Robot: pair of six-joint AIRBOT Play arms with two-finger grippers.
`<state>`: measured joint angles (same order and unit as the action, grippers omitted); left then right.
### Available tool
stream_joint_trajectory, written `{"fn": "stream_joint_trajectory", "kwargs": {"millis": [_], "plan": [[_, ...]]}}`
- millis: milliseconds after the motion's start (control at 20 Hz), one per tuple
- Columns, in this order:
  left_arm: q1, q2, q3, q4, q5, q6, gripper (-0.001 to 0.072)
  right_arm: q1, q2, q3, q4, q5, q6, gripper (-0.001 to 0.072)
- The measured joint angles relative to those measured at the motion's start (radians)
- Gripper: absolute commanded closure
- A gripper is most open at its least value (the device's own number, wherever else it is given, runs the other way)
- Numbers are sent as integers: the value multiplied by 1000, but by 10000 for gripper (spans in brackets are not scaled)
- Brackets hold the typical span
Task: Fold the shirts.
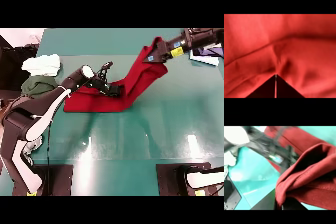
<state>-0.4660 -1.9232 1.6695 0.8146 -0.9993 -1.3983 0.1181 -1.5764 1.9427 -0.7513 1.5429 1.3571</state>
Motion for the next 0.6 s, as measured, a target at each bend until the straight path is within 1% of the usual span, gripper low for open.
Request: {"fn": "stream_joint_trajectory", "kwargs": {"millis": [200, 350, 600], "plan": [[-3, -20, 18, 15, -13, -6, 684, 68, 0, 33, -3, -39, 15, 704], [17, -11, 23, 45, -56, -7, 684, 93, -1, 40, -3, -74, 20, 704], [139, 99, 27, 136, -136, -10, 684, 116, -13, 45, -2, -112, 21, 704]]}}
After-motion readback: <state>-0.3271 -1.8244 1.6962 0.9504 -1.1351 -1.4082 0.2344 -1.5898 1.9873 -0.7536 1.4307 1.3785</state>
